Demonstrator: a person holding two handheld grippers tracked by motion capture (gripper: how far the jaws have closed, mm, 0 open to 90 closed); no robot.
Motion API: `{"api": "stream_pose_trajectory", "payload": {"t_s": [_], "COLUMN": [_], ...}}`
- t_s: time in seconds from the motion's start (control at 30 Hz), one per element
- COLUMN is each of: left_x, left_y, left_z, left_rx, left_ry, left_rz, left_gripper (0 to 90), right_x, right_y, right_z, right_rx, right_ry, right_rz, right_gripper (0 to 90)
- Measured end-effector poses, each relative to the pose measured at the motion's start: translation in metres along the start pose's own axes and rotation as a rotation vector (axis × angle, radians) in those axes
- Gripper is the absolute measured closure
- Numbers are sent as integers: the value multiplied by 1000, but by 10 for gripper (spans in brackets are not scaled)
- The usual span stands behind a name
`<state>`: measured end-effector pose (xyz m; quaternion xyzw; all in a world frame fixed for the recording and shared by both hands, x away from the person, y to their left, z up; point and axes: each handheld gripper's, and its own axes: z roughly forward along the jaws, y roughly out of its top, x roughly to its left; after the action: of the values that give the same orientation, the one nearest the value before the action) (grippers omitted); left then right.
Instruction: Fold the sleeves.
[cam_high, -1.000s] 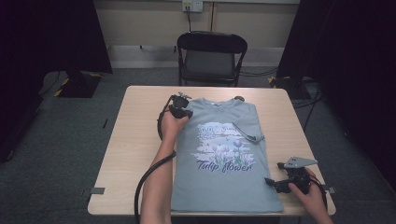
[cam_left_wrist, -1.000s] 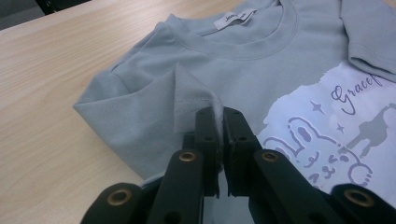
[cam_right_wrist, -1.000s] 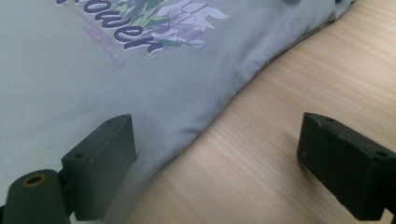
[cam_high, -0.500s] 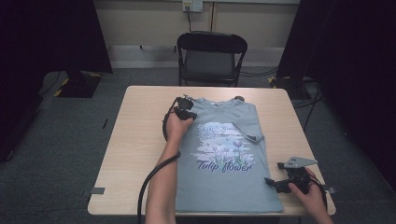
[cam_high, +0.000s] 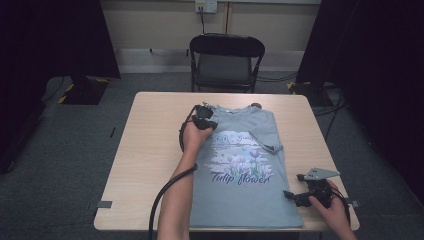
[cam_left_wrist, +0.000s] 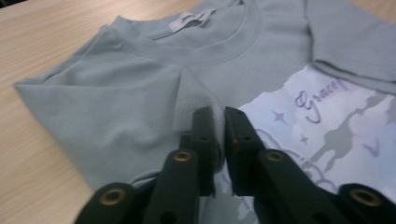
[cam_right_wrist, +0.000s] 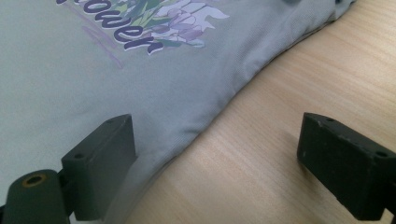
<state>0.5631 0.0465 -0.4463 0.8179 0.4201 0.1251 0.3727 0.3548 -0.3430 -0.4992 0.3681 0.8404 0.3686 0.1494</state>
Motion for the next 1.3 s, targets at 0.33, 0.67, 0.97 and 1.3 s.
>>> {"api": "stream_pose_trajectory", "payload": {"t_s": [0.33,0.67,0.97,1.3], "left_x": [0,7,14,17], "left_y": [1,-6,-15,-27], "left_z": [-7,-20,-33,-42], "left_rx": [-48,-62,-103,-105], "left_ry": [14,55,18,-9], "left_rz": [-21,-23,-62,-76], "left_gripper": [481,265,169,151], "right_x": [0,0,0,0], "right_y": [0,0,0,0], "right_z": [0,0,0,0], "right_rx": [0,0,0,-1], "right_ry": [0,0,0,0], "right_rz": [0,0,0,1], "right_gripper": [107,107,107,107]}}
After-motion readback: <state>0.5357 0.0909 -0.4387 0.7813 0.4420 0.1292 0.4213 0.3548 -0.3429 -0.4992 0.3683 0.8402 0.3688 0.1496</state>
